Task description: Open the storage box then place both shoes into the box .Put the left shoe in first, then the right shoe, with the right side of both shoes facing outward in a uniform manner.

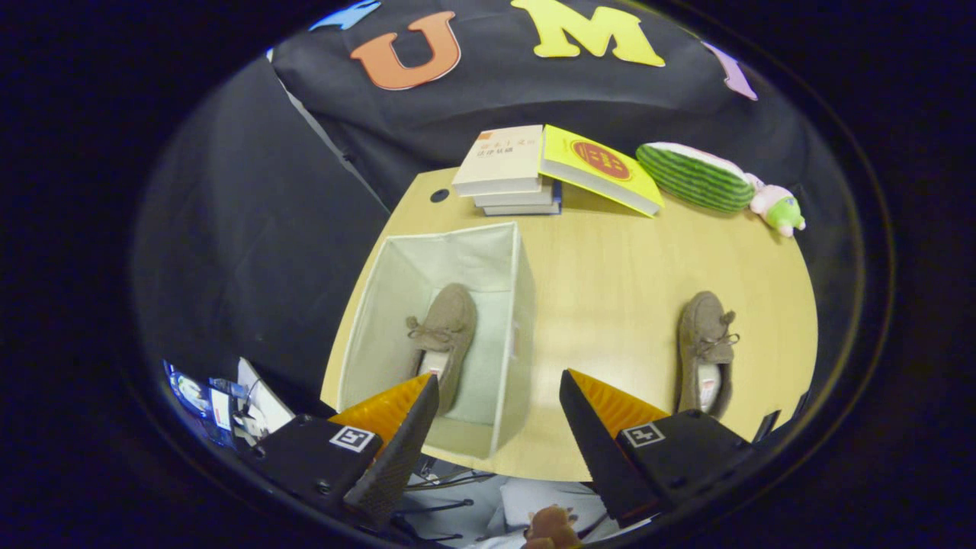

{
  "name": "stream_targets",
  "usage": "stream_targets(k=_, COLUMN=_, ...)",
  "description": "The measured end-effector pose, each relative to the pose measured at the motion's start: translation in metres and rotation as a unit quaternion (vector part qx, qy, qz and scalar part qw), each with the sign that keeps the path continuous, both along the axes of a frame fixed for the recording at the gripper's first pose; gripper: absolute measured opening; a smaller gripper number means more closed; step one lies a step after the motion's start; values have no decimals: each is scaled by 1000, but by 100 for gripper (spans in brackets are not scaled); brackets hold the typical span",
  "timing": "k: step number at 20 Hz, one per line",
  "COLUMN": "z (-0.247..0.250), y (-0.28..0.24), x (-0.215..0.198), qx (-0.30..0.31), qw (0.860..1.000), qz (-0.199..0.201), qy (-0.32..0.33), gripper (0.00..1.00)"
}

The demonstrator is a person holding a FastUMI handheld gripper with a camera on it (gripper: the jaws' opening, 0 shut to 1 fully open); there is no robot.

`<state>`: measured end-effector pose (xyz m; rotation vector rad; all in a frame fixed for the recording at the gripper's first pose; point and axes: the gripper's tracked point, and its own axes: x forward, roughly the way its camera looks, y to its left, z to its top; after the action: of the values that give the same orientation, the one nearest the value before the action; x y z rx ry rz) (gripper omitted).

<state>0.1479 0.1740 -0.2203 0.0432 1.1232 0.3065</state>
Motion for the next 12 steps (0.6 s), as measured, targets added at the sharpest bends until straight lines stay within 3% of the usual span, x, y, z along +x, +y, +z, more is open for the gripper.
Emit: stream_targets(k=12, z=-53, y=-180, x=20, qx=-91, qw=992, qz=-76, qy=39, gripper=100)
